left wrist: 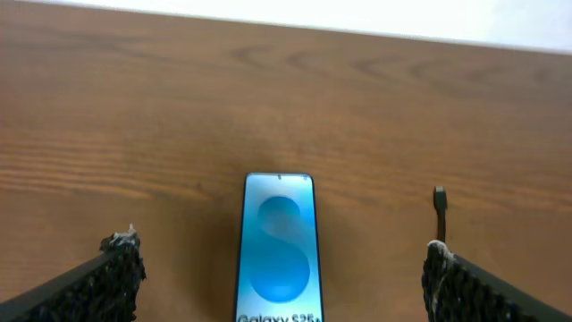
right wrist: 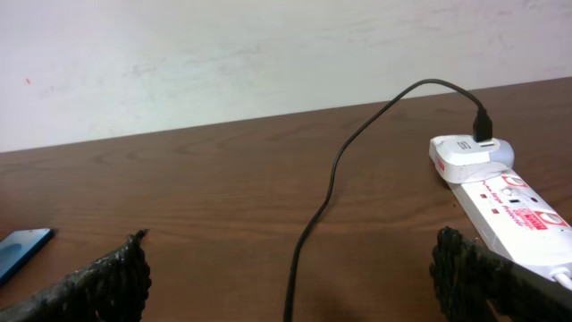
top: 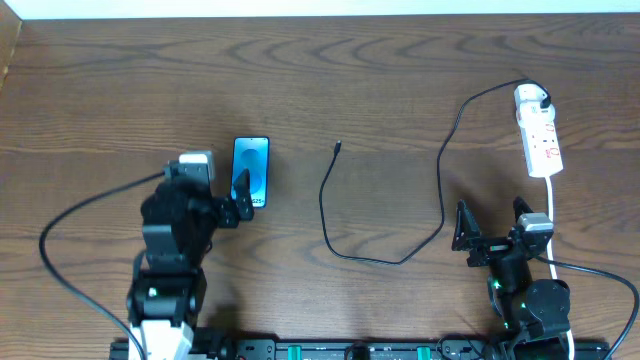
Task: Plug charger to phone and switch on socket
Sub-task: 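Move the left gripper over the blue phone and close on it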
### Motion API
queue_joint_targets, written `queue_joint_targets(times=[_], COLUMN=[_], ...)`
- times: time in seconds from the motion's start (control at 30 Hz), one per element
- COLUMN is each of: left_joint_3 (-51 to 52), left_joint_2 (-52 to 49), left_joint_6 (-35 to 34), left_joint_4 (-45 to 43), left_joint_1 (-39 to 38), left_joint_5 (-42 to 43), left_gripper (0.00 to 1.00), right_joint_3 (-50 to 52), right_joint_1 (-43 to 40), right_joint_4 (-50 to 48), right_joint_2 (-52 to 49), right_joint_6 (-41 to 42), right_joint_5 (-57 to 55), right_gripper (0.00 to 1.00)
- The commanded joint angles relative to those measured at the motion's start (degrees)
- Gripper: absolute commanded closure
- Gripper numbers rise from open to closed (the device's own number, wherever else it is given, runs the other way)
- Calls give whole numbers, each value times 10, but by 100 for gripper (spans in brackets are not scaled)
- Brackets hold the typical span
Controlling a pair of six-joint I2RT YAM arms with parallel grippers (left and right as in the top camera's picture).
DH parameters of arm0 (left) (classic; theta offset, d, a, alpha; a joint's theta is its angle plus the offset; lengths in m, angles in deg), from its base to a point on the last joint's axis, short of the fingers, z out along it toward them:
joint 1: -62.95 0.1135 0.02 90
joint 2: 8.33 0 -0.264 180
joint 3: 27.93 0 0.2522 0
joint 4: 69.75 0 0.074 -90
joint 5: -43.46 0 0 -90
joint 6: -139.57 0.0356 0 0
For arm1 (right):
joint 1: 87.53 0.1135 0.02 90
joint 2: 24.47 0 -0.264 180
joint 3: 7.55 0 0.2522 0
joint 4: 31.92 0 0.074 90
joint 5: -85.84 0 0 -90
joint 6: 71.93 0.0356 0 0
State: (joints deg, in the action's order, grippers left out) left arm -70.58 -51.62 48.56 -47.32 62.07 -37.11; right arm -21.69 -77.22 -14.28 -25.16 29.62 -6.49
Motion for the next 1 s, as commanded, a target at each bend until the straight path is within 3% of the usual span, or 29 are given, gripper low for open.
queue_joint_targets(times=[0.0, 0.83, 0.97], left_joint_3=[-66, -508, -536], left_joint_2=[-51, -449, -492], left_joint_6=[12, 13, 21], left_joint_4=[33, 387, 399], left_joint_1=[-2, -2, -2], left_joint_5=[20, 61, 80], left_gripper=[1, 1, 1], right_joint_3=[1, 1, 1], right_joint_1=[2, 2, 2], right_joint_4=[2, 2, 2], right_joint_2=[3, 3, 3], right_joint_6=[6, 6, 6], right_joint_5=[-1, -1, -1], right_gripper=[1, 1, 1])
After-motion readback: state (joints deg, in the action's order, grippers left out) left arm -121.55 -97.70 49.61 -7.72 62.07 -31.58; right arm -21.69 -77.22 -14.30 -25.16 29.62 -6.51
